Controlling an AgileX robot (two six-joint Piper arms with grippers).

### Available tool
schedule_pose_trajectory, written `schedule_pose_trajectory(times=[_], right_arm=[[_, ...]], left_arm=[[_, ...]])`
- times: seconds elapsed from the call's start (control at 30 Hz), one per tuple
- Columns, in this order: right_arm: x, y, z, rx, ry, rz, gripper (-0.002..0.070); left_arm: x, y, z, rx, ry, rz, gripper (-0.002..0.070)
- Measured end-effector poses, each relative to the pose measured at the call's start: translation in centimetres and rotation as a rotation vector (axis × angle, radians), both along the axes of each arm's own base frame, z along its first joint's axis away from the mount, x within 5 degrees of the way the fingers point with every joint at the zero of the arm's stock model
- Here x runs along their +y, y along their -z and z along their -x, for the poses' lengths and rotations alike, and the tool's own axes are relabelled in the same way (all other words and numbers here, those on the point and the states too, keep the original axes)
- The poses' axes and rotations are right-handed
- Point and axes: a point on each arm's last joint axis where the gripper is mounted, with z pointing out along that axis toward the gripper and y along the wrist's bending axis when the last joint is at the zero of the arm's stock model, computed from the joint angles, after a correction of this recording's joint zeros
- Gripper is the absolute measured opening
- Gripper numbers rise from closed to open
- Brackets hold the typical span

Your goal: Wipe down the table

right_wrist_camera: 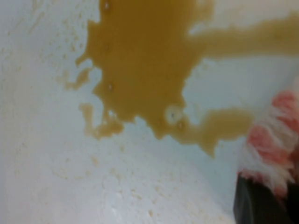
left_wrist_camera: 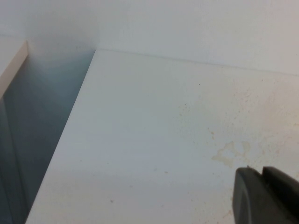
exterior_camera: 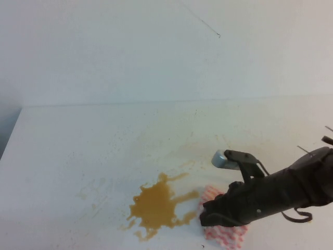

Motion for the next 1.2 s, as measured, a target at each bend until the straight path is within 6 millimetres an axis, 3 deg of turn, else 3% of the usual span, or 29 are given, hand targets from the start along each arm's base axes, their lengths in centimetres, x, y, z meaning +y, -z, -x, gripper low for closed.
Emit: schedule_pose_trajectory(times=[0.13, 0.47, 0.63, 0.87, 1.03, 1.2], right_arm=[[2.3, 1.6, -0.7, 0.042, -0.011, -0.084, 0.0019], [8.6, 1.9, -2.9, 0.003, -0.070, -0.208, 0.0019], [9.9, 0.4, -4.7, -0.054, -0.065, -0.257, 0.0019], [10.8, -2.8, -5.6, -0.129, -0.116, -0.320, 0.0019], [11.7, -6.6, -4.7, -0.183, -0.187, -0.393, 0.0019], [13.7, -7.1, -2.3, -0.159, -0.299, -0.426, 0.0019]], left_arm=[[0.0, 0.0, 0.0, 0.000, 0.000, 0.000, -0.0004], [0.0, 0.0, 0.0, 0.000, 0.000, 0.000, -0.0004], [0.0, 0.0, 0.0, 0.000, 0.000, 0.000, -0.0004], [0.0, 0.0, 0.0, 0.000, 0.000, 0.000, -0.0004], [0.0, 0.0, 0.0, 0.000, 0.000, 0.000, -0.0004], [0.0, 0.0, 0.0, 0.000, 0.000, 0.000, -0.0004]])
